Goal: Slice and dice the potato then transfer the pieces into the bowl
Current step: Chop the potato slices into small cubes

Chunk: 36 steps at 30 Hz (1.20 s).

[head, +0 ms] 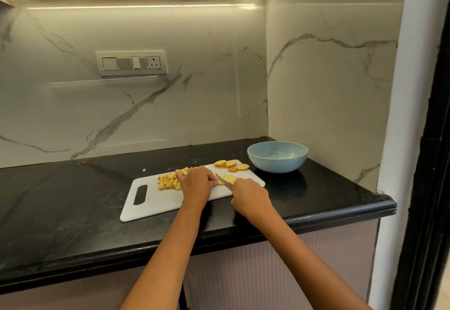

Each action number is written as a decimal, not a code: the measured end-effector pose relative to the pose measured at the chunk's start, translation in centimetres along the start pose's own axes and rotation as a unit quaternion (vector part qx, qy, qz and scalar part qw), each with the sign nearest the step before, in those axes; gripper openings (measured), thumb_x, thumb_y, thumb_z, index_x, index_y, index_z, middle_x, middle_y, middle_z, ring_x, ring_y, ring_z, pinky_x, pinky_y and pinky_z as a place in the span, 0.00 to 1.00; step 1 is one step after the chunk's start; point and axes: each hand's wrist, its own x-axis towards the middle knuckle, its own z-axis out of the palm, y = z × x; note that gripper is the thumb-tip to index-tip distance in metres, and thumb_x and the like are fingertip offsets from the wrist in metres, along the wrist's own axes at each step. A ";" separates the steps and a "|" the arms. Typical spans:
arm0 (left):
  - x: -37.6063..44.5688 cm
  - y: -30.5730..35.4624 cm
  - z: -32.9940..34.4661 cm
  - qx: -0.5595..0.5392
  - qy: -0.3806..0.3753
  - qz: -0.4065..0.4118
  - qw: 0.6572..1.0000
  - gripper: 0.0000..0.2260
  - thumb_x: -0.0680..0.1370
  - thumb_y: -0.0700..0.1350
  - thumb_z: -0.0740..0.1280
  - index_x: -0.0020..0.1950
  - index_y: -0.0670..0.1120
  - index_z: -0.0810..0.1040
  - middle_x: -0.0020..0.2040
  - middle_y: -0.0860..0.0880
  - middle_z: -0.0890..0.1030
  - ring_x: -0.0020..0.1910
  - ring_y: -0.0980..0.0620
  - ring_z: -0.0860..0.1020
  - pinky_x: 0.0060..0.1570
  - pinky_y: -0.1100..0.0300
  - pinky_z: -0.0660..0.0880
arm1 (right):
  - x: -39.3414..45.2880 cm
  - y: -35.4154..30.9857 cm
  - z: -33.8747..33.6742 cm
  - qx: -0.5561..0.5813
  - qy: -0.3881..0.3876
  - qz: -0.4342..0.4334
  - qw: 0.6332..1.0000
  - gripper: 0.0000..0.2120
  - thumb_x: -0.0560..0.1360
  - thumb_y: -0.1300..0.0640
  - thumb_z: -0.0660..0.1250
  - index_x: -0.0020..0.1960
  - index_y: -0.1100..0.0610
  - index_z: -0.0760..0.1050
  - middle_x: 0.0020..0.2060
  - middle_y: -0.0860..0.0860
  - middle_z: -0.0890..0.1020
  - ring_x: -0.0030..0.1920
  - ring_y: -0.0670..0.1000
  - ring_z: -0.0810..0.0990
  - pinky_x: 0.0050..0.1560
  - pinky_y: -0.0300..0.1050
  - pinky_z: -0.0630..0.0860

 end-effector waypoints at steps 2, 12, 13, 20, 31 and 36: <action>0.0 0.0 0.2 -0.004 0.009 -0.002 1.000 0.05 0.76 0.47 0.66 0.46 0.52 0.83 0.50 0.54 0.82 0.55 0.52 0.74 0.60 0.51 0.58 | -0.1 0.1 0.1 0.022 0.003 0.010 1.000 0.13 0.79 0.57 0.61 0.62 0.58 0.70 0.56 0.55 0.77 0.55 0.53 0.76 0.51 0.44 0.72; 0.4 -0.3 0.5 -0.048 0.061 -0.031 0.997 0.07 0.78 0.44 0.64 0.50 0.52 0.81 0.52 0.52 0.81 0.56 0.51 0.73 0.55 0.54 0.58 | -1.2 1.0 0.5 -0.002 0.054 0.059 0.997 0.13 0.80 0.58 0.60 0.64 0.59 0.69 0.57 0.54 0.76 0.55 0.52 0.78 0.49 0.42 0.74; 0.4 -0.3 0.6 -0.047 0.060 -0.033 0.997 0.07 0.78 0.43 0.64 0.50 0.52 0.81 0.52 0.52 0.81 0.56 0.51 0.73 0.55 0.54 0.58 | -1.2 1.1 0.4 -0.012 0.055 0.062 0.997 0.13 0.80 0.59 0.59 0.64 0.59 0.69 0.57 0.54 0.77 0.55 0.51 0.78 0.48 0.41 0.73; 0.4 -0.5 0.4 -0.055 0.088 -0.102 0.989 0.10 0.79 0.40 0.61 0.52 0.50 0.81 0.53 0.49 0.81 0.57 0.48 0.71 0.57 0.53 0.58 | 0.0 -0.5 0.5 0.006 0.032 0.025 0.999 0.12 0.80 0.58 0.59 0.63 0.58 0.70 0.57 0.55 0.77 0.55 0.53 0.77 0.48 0.42 0.70; 0.3 -0.6 -0.1 -0.091 0.092 -0.138 0.982 0.10 0.79 0.40 0.62 0.54 0.49 0.81 0.55 0.48 0.81 0.60 0.47 0.70 0.60 0.51 0.58 | 1.4 -1.4 1.6 0.038 0.028 0.016 0.999 0.12 0.79 0.58 0.59 0.62 0.58 0.71 0.56 0.55 0.77 0.55 0.53 0.77 0.49 0.43 0.72; 0.5 -1.1 0.0 -0.114 0.065 -0.079 0.988 0.07 0.77 0.45 0.66 0.53 0.51 0.81 0.56 0.51 0.81 0.61 0.49 0.71 0.59 0.51 0.58 | 2.1 -0.1 2.5 0.093 0.111 0.012 0.989 0.12 0.80 0.55 0.57 0.62 0.56 0.72 0.52 0.53 0.79 0.49 0.51 0.78 0.41 0.41 0.70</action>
